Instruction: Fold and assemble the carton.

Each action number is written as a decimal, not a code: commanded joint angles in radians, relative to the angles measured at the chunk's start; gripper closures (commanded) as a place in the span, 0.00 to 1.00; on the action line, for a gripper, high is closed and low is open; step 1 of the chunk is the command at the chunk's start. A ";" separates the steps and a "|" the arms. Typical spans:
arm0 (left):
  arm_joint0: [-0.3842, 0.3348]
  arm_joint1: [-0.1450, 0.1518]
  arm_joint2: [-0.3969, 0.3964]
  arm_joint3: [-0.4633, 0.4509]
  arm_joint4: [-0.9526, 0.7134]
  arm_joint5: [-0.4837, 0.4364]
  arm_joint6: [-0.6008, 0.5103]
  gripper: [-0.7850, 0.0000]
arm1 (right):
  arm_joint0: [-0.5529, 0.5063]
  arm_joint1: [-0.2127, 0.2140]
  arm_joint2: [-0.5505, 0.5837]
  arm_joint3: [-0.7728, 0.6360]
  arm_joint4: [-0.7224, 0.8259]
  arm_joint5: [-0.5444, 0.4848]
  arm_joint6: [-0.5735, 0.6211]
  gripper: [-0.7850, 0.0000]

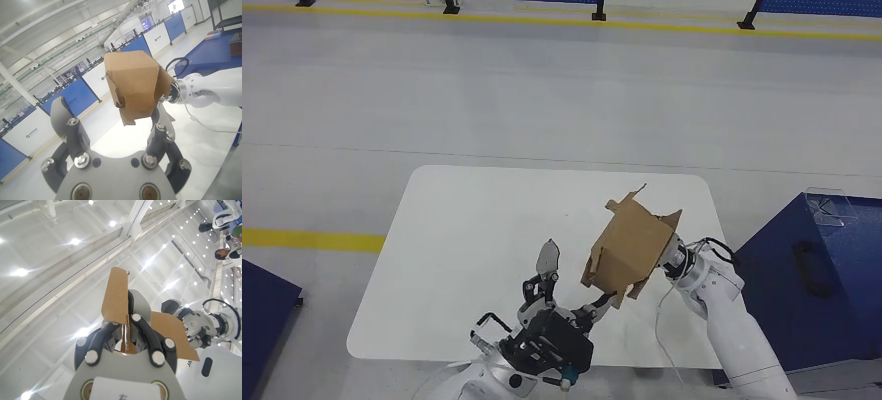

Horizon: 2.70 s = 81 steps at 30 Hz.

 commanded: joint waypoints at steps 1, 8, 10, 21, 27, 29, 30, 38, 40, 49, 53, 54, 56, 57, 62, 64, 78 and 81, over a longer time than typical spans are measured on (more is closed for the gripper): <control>-0.004 -0.002 -0.003 0.004 0.000 0.001 -0.002 0.08 | -0.002 0.000 0.001 -0.002 0.003 0.006 -0.001 1.00; -0.016 -0.008 -0.001 0.019 0.000 -0.004 -0.018 0.07 | -0.009 0.000 0.002 -0.005 0.010 0.019 0.005 1.00; -0.020 -0.009 0.001 0.028 0.000 -0.009 -0.021 0.07 | -0.010 -0.001 0.004 -0.001 0.028 0.033 0.008 1.00; -0.012 -0.016 -0.005 -0.007 0.007 0.018 -0.018 0.09 | -0.020 0.002 0.009 -0.023 -0.035 -0.014 0.041 1.00; 0.003 -0.018 -0.005 -0.039 0.018 0.022 -0.009 0.12 | -0.027 0.002 0.003 -0.031 -0.078 -0.050 0.060 1.00; 0.000 -0.020 -0.001 -0.040 0.020 0.022 -0.010 0.13 | -0.030 0.002 0.001 -0.031 -0.086 -0.058 0.069 1.00; -0.004 -0.021 0.001 -0.038 0.022 0.021 -0.011 0.13 | -0.031 0.002 0.001 -0.032 -0.089 -0.060 0.072 1.00; -0.063 -0.036 0.031 0.016 0.029 0.014 -0.030 0.13 | -0.034 0.001 -0.005 -0.026 -0.062 -0.011 0.077 1.00; -0.075 -0.039 0.037 0.029 0.027 0.014 -0.036 0.13 | -0.034 0.002 -0.004 -0.026 -0.056 -0.003 0.070 1.00; -0.105 -0.051 0.049 0.076 0.029 0.005 -0.053 0.12 | -0.027 -0.001 -0.007 -0.017 0.014 0.069 0.041 1.00; -0.112 -0.055 0.052 0.091 0.033 0.003 -0.055 0.11 | -0.022 -0.003 -0.008 -0.012 0.064 0.116 0.020 1.00; -0.113 -0.056 0.051 0.096 0.033 0.004 -0.056 0.11 | -0.018 -0.003 -0.006 -0.011 0.070 0.121 0.011 1.00; -0.114 -0.058 0.052 0.102 0.031 0.003 -0.055 0.11 | -0.017 -0.003 -0.005 -0.010 0.083 0.129 0.002 1.00; -0.114 -0.059 0.051 0.103 0.030 0.003 -0.054 0.11 | -0.015 -0.003 -0.005 -0.010 0.085 0.130 -0.003 1.00; -0.115 -0.063 0.055 0.112 0.042 0.004 -0.053 0.11 | -0.007 -0.005 -0.006 0.001 0.129 0.172 -0.029 1.00; -0.116 -0.065 0.056 0.114 0.047 0.008 -0.057 0.11 | -0.007 -0.005 -0.009 0.000 0.136 0.188 -0.031 1.00; -0.084 -0.073 0.062 0.070 0.075 0.052 0.012 0.46 | -0.022 -0.004 -0.023 -0.026 -0.028 0.041 -0.019 1.00; -0.071 -0.073 0.055 0.064 0.086 0.060 0.012 0.52 | -0.028 -0.004 -0.033 -0.034 -0.080 -0.010 0.000 1.00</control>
